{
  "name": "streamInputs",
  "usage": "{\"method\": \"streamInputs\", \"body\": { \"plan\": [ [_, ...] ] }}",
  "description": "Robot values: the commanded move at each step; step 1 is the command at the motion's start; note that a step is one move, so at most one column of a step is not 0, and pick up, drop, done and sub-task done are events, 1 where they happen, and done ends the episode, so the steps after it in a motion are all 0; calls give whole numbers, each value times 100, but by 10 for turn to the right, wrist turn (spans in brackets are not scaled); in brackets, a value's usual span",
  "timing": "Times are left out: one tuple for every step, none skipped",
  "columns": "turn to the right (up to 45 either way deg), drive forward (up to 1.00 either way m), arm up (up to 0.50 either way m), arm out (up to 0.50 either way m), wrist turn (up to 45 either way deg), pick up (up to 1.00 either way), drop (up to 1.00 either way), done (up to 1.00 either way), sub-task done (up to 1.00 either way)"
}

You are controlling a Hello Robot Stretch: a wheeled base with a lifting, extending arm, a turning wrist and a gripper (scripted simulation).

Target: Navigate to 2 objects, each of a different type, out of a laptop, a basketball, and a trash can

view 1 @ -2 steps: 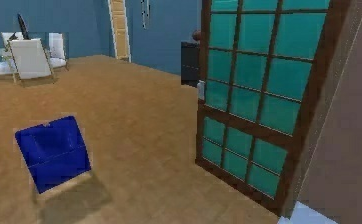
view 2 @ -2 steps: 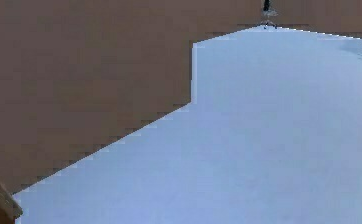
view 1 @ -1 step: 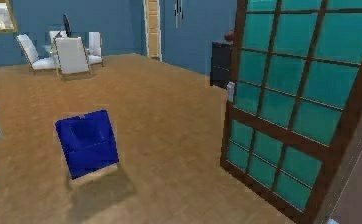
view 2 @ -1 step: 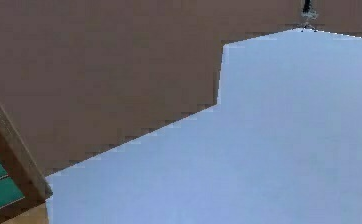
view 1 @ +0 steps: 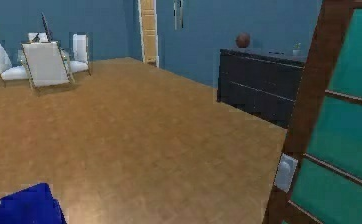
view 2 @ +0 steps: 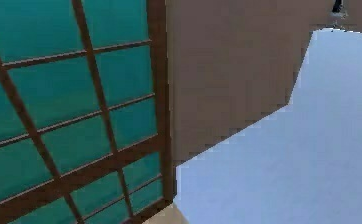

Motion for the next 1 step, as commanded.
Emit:
{"method": "streamInputs", "body": {
  "plan": [
    [0, 60, 0, 0, 0, 0, 0, 0, 0]
  ]
}}
